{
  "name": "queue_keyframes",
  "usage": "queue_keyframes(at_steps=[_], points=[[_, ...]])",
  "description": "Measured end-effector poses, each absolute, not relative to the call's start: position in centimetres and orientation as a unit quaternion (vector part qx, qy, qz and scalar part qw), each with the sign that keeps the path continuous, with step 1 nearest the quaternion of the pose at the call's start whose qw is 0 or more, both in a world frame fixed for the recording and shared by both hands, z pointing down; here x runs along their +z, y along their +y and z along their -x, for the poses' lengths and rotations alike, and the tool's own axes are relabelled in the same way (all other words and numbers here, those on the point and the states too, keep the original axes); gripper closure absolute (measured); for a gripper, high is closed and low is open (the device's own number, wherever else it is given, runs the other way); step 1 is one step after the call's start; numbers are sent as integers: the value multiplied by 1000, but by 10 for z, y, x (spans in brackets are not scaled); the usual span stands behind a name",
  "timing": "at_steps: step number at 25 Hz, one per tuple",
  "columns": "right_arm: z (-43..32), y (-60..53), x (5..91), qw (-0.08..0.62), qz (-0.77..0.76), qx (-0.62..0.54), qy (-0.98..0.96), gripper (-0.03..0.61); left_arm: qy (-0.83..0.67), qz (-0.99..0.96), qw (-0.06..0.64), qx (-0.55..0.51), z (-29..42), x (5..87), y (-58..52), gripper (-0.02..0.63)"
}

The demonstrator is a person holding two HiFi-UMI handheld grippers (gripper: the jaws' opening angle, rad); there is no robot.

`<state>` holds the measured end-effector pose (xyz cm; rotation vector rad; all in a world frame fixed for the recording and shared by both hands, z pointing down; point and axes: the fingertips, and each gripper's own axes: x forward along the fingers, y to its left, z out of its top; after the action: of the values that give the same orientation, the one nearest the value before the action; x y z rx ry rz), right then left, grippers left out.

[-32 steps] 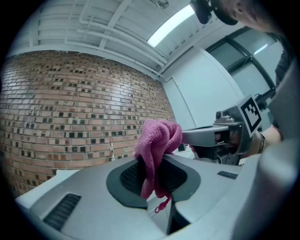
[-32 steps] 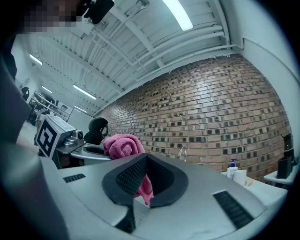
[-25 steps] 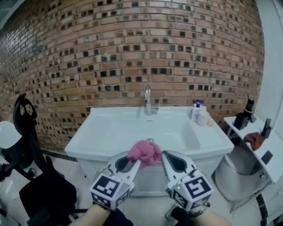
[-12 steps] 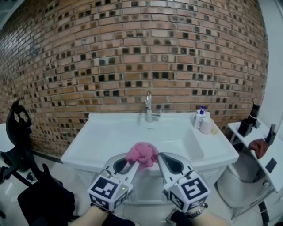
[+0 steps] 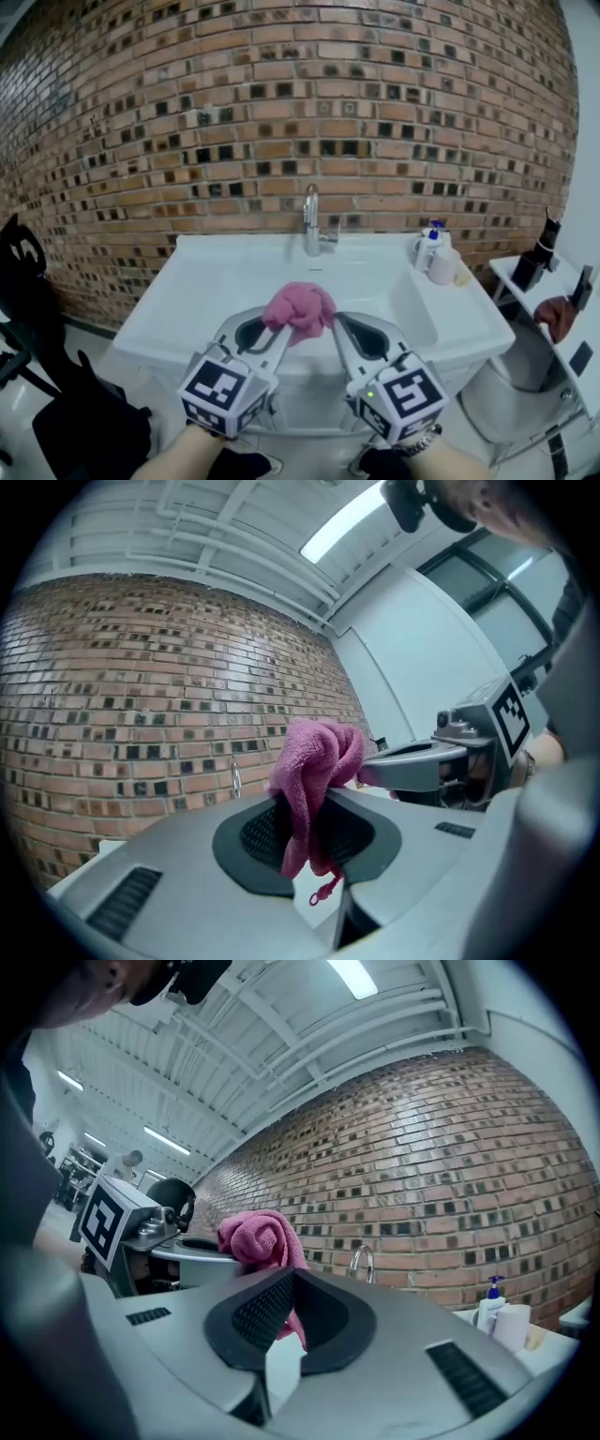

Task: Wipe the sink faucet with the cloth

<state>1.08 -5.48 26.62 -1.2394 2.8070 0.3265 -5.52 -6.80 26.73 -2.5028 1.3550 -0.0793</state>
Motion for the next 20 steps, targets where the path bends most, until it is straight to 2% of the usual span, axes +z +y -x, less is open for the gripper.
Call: queue_keyframes(at_steps=[20], points=[[-3,-120,240,26,407,119,905,566,479,861,166,-41,75,245,-152,545]])
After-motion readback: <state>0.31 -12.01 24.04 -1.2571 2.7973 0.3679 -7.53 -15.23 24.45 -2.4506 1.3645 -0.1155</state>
